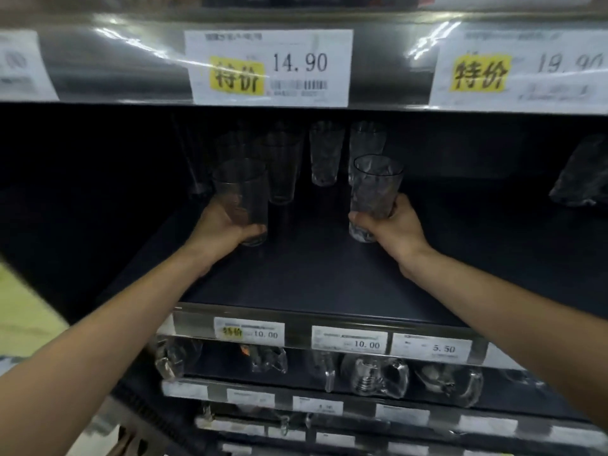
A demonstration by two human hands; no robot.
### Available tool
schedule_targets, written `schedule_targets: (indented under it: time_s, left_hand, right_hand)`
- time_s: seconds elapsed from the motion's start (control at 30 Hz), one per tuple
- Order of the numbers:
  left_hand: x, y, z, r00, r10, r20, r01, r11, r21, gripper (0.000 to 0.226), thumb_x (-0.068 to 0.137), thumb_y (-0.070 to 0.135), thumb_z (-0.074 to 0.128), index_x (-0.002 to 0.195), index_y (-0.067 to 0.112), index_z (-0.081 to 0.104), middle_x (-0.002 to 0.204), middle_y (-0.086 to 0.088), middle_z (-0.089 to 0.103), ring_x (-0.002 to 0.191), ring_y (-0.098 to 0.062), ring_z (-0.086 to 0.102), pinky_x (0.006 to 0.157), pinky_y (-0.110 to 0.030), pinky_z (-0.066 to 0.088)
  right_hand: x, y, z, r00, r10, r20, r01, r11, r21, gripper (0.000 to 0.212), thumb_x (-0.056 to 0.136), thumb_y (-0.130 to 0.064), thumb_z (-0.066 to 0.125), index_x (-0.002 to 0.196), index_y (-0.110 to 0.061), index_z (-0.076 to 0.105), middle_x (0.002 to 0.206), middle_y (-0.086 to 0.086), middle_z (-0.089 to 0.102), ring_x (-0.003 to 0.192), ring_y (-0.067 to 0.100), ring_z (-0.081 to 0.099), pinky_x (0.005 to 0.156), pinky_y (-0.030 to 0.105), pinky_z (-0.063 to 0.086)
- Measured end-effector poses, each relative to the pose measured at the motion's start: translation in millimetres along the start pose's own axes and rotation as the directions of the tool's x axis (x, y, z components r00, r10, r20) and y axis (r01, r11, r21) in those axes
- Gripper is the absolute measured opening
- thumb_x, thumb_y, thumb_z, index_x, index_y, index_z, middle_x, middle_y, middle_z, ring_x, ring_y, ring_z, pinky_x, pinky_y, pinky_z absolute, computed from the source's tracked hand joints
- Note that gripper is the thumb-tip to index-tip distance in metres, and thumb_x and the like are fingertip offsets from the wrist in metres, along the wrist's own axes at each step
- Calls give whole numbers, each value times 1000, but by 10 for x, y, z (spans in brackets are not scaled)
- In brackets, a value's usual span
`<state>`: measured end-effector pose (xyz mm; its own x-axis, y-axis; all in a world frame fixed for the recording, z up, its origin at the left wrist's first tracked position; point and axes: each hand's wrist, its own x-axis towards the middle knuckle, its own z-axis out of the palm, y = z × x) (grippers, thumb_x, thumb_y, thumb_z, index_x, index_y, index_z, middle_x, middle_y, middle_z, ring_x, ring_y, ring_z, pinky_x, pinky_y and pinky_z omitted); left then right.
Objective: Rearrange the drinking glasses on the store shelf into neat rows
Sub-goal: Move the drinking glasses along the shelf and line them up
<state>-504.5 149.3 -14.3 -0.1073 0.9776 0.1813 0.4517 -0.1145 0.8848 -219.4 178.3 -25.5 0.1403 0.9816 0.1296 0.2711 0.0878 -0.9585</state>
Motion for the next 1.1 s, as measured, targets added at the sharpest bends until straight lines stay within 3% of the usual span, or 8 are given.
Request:
schedule_targets:
  time_s: [0.1,0.37,0.5,0.57,0.7,1.1]
  left_hand:
    - [78,-78,-110,1000,9,19,-9,1000,-16,39,76,4,79,112,12,64,97,4,70,90,-7,67,65,-7,47]
    - [248,-200,-248,998,-57,-31,53,991,-124,58,79,7,79,126,15,48,109,1,59,87,1,55,69,-6,43]
    - [302,-241,-277,998,-61,-24,57,987,-151,70,78,8,80,138,12,43,112,-1,56,90,-3,55,76,-11,44]
    - [334,-258,-286,998,-58,-13,55,985,-163,70,78,9,80,137,13,43,113,0,57,91,-2,55,76,-10,44]
    - [398,-306,-279,999,-44,-8,41,980,-194,71,77,9,81,136,14,43,117,-2,58,98,-8,57,80,-13,45]
    - [478,-370,-249,1000,-16,1,16,970,-243,63,79,8,79,130,17,44,121,1,59,111,-11,58,83,-10,44]
  right_hand:
    - [2,-31,178,999,10,-38,-9,1000,26,56,79,-25,83,121,-19,45,91,-16,62,74,-8,62,69,12,46]
    - [71,-79,540,996,3,-88,-4,1000,-13,69,80,-34,80,134,-18,41,104,-14,59,102,10,60,87,23,45]
    - [105,-89,651,995,2,-104,-5,999,-32,66,80,-36,79,132,-20,41,102,-17,58,96,3,59,77,16,43]
    - [126,-104,721,992,-5,-122,-1,999,-44,65,80,-36,80,130,-20,42,103,-16,59,97,5,60,75,15,43]
    - [197,-150,862,988,-24,-150,15,998,-63,66,80,-35,80,132,-18,44,107,-12,60,105,12,60,87,22,45]
    - [410,-223,1107,984,-12,-177,1,998,-66,71,82,-36,78,137,-13,39,131,4,58,118,19,56,88,21,41]
